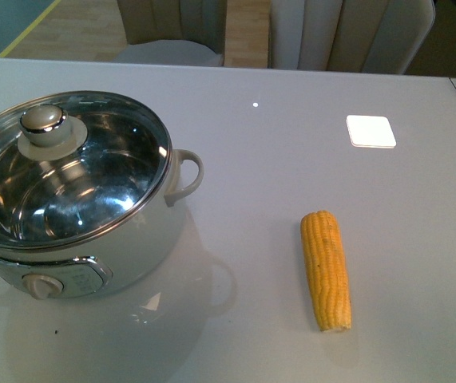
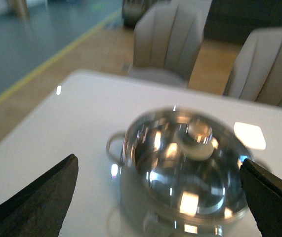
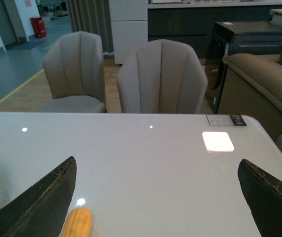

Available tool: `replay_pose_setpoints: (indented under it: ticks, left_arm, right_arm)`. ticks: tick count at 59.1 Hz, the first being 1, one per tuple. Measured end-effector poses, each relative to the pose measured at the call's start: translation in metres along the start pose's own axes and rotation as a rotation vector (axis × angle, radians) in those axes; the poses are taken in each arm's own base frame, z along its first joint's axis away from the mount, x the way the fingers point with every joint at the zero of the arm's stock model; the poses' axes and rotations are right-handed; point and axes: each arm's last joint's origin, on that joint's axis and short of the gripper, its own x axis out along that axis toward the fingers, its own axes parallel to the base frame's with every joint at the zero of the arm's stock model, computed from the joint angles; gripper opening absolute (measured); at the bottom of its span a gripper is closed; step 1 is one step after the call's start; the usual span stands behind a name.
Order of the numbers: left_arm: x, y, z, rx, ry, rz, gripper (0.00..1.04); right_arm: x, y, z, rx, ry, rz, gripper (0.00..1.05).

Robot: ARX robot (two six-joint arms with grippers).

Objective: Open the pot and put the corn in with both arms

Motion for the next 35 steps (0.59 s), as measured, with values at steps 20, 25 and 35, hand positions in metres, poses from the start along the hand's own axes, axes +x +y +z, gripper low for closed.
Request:
replay_pose_setpoints:
  ticks: [20, 25, 35]
  left_arm:
    - [0.049, -0.023, 0.035, -0.036, -0.001, -0.104, 0.98]
    - [0.076, -0.033, 0.035, -0.007, 0.001, -0.127, 0.98]
    - [0.136, -0.05, 0.021, 0.025, 0.066, -0.134, 0.98]
  right_arm:
    - [0.0, 0.0, 0.0, 0.0, -0.001, 0.0, 0.96]
    - [0.0, 0.0, 0.0, 0.0, -0.001, 0.0, 0.96]
    - [0.0, 0.0, 0.0, 0.0, -0.001, 0.0, 0.96]
